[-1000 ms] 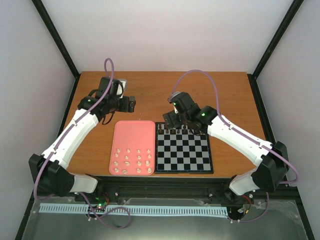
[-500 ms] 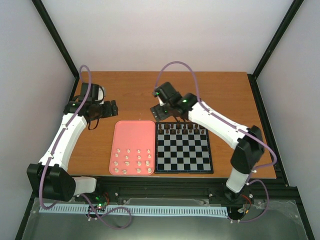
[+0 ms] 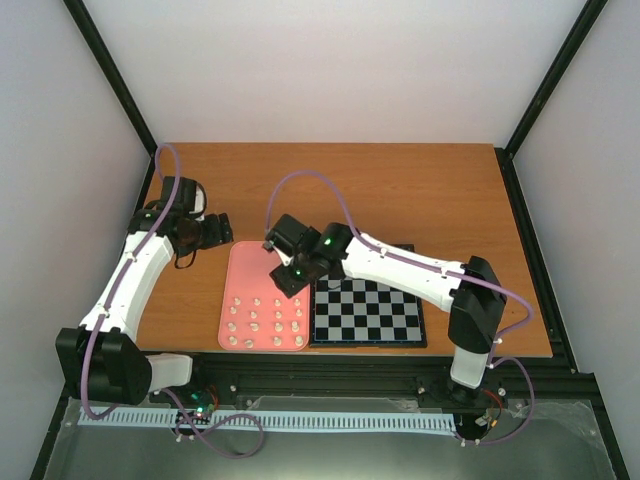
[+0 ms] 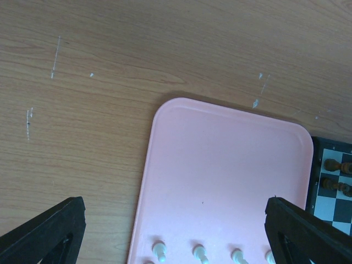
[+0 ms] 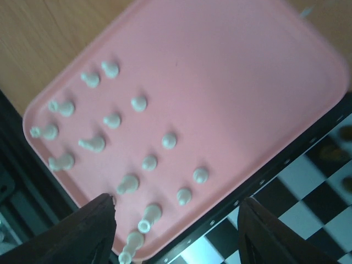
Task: Set up the chess pieces on the board
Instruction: Pick up the chess piece from the storage box.
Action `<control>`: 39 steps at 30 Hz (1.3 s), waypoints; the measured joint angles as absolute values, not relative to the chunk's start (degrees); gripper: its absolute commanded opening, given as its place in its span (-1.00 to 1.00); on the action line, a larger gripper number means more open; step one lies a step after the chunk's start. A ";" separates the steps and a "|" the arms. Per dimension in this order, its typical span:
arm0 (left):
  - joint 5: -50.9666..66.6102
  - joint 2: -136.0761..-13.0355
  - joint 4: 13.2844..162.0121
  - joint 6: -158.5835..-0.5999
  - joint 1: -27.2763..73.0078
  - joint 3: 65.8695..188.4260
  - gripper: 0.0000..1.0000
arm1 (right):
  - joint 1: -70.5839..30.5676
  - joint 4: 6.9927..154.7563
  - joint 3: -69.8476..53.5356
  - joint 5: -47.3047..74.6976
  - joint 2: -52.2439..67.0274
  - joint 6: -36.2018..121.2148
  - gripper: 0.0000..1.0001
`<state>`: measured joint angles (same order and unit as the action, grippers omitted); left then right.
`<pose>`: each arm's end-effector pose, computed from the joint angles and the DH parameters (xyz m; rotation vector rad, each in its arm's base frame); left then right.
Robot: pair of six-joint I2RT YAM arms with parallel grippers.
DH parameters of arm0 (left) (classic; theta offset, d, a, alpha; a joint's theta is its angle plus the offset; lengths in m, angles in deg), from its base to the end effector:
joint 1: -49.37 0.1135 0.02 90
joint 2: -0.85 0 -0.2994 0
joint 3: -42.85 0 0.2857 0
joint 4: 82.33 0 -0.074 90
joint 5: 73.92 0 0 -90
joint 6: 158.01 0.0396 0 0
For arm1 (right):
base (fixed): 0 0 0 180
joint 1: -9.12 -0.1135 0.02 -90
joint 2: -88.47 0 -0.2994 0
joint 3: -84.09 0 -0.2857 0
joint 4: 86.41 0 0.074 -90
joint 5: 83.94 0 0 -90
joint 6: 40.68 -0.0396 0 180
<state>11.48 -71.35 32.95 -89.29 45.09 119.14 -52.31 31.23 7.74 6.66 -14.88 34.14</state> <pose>0.2681 -0.0233 0.3201 -0.3638 2.6225 -0.2572 0.2043 0.3761 0.3059 -1.0765 2.5118 0.4326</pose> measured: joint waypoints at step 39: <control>7.88 -71.92 33.10 -89.29 45.09 117.65 0.99 | -49.45 31.03 7.78 12.08 -31.07 29.79 -0.44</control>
